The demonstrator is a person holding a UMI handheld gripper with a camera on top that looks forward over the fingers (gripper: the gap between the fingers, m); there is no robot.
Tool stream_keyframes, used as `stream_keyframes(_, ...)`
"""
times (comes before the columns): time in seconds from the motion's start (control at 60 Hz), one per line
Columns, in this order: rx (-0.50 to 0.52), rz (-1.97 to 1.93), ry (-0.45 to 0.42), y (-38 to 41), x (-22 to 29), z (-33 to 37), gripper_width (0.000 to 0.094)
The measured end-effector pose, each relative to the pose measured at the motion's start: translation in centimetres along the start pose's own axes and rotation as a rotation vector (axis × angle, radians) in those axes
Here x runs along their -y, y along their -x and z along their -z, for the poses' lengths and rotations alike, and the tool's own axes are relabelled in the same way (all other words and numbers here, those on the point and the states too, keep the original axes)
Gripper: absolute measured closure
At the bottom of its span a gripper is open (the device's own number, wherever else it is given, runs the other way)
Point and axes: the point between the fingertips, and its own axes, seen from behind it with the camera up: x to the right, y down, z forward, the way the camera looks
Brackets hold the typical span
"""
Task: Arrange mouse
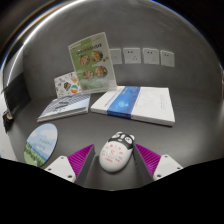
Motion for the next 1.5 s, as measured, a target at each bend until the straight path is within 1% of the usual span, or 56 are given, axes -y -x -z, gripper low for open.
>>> stream_keyframes(0.067,-0.041,0.013,-0.004,0.1,0.9,-1.3,0.0118)
stream_keyframes(0.1,-0.076,0.034,-0.003,-0.1,0.9,-1.9,0.0137)
stream_keyframes(0.117,-0.096,0.05,-0.001,-0.2,0.9,-2.0,0.0164)
stream_keyframes(0.133,-0.105,0.074,-0.001,-0.1,0.9,-2.1,0.0119)
stream_keyframes(0.183,-0.096,0.064,-0.008,0.8,1.0,-2.3,0.0342)
stream_keyframes(0.2,-0.099,0.054,-0.011,0.8,0.9,-2.2,0.039)
stream_keyframes(0.283,-0.14,0.014,-0.018,0.4,1.0,-1.9,0.0483)
stream_keyframes(0.3,-0.143,0.012,-0.013,0.5,1.0,-1.8,0.0466)
stream_keyframes(0.317,-0.142,0.013,-0.009,0.6,0.9,-1.6,0.0507)
stream_keyframes(0.333,-0.14,0.014,-0.014,0.7,1.1,-1.4,0.0517)
stream_keyframes(0.417,-0.151,0.03,-0.074,1.4,3.4,0.9,0.0541)
stream_keyframes(0.483,-0.175,0.007,-0.152,2.8,6.7,3.2,0.0543)
stream_keyframes(0.55,-0.16,-0.019,-0.208,6.3,9.4,5.6,0.0543)
stream_keyframes(0.667,-0.121,0.009,-0.289,16.2,12.8,7.4,0.0546)
stream_keyframes(0.75,-0.103,0.036,-0.318,23.4,13.2,7.0,0.0548)
stream_keyframes(0.817,-0.113,0.057,-0.295,27.7,11.6,5.0,0.0548)
stream_keyframes(0.883,-0.132,0.047,-0.232,29.9,8.3,2.1,0.0547)
stream_keyframes(0.95,-0.148,0.029,-0.172,30.7,5.6,-0.4,0.0548)
stream_keyframes(1.0,-0.186,0.03,-0.125,30.1,3.8,-1.4,0.0547)
stream_keyframes(1.083,-0.209,0.056,-0.109,29.8,2.2,-2.7,0.0546)
stream_keyframes(1.217,-0.237,0.046,-0.025,28.8,-1.2,-4.6,0.0538)
stream_keyframes(1.25,-0.231,0.033,-0.049,28.8,-0.8,-4.6,0.0542)
stream_keyframes(1.317,-0.22,-0.003,-0.033,28.8,-1.0,-4.6,0.0532)
stream_keyframes(1.367,-0.212,-0.003,-0.023,28.8,-1.0,-4.6,0.0478)
stream_keyframes(1.417,-0.204,0.011,-0.014,28.9,-1.1,-4.8,0.0402)
stream_keyframes(1.45,-0.199,0.014,0.01,28.9,-1.4,-4.7,0.0356)
stream_keyframes(1.467,-0.196,0.01,0.018,28.9,-1.5,-4.5,0.0291)
stream_keyframes(1.5,-0.182,0.0,0.027,29.1,-1.6,-4.0,0.0193)
